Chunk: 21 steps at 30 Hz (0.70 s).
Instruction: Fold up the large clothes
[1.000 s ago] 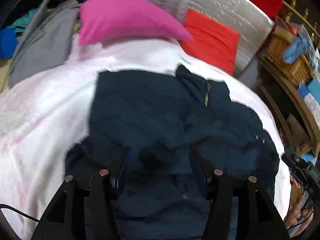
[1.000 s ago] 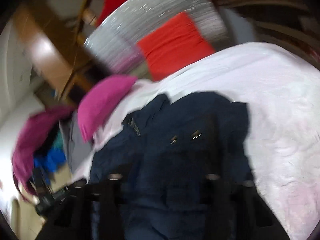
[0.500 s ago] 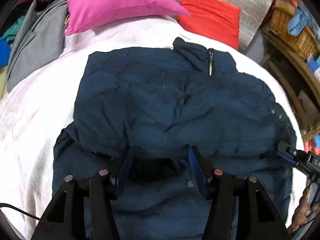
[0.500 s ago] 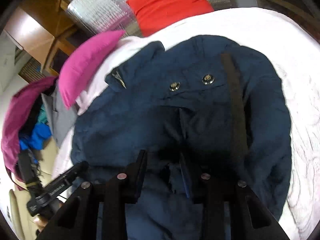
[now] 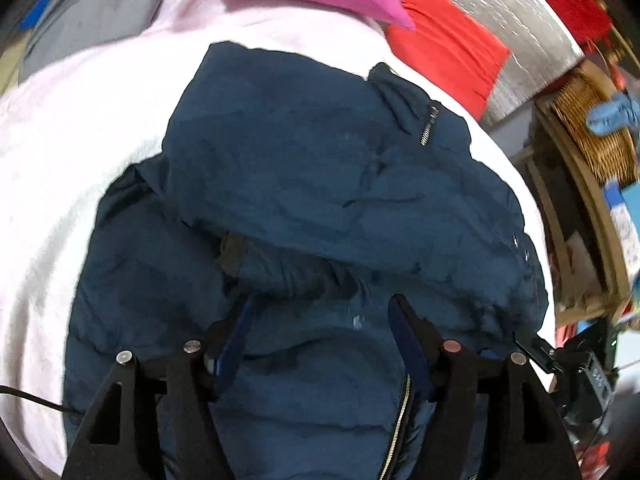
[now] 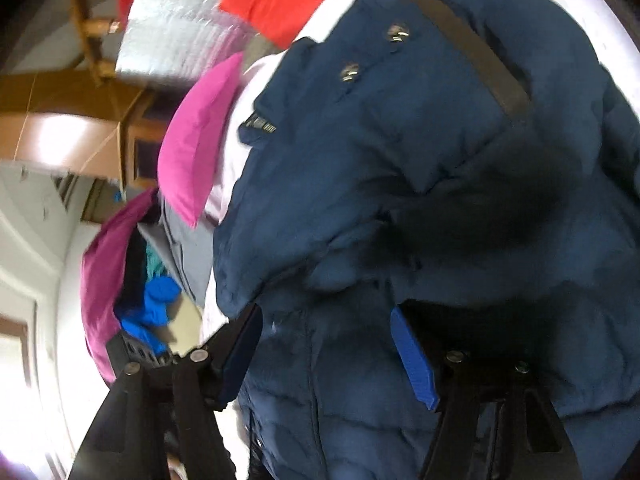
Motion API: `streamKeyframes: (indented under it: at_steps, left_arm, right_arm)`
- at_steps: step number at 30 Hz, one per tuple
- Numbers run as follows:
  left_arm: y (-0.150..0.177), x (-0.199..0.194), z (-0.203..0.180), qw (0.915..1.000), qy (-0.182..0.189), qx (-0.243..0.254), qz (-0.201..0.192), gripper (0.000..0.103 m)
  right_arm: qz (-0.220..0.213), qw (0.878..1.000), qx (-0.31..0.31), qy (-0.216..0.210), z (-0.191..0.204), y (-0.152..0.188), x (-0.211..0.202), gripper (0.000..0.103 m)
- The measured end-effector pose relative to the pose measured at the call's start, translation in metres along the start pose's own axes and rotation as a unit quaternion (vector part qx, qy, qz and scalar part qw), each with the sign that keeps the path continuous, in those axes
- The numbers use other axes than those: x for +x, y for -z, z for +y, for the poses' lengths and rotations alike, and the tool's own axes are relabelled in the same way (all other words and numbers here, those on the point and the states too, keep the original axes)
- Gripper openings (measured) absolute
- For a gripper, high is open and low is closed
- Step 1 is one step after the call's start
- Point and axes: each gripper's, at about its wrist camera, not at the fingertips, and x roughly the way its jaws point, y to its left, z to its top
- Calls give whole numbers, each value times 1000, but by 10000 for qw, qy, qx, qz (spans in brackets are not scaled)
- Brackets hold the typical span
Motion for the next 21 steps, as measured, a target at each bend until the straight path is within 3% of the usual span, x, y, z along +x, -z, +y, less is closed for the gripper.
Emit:
streamKeyframes:
  at_steps: [8, 10, 12, 14, 17, 21]
  left_arm:
    - [-21, 11, 19, 9958, 330, -820, -232, 68]
    - [-24, 10, 25, 9936, 473, -986, -293, 68]
    - [-26, 7, 32, 9918, 519, -1115, -358, 51]
    - [-29, 8, 39, 9904, 544, -1222, -358, 41]
    - [-30, 6, 44, 9888, 601, -1305, -411, 29]
    - [-32, -3, 34, 9902, 573, -1079, -680, 29]
  right_arm:
    - [-609, 9954, 686, -262, -16, -26, 13, 70]
    - [-727, 9929, 866, -370, -20, -30, 11, 65]
    - [-841, 9913, 970, -296, -24, -31, 9, 44]
    - [-828, 9910, 1035, -161, -29, -32, 10, 33]
    - [-946, 9918, 858, -74, -21, -30, 9, 25]
    - [-1257, 9918, 226, 11, 3, -29, -4, 24]
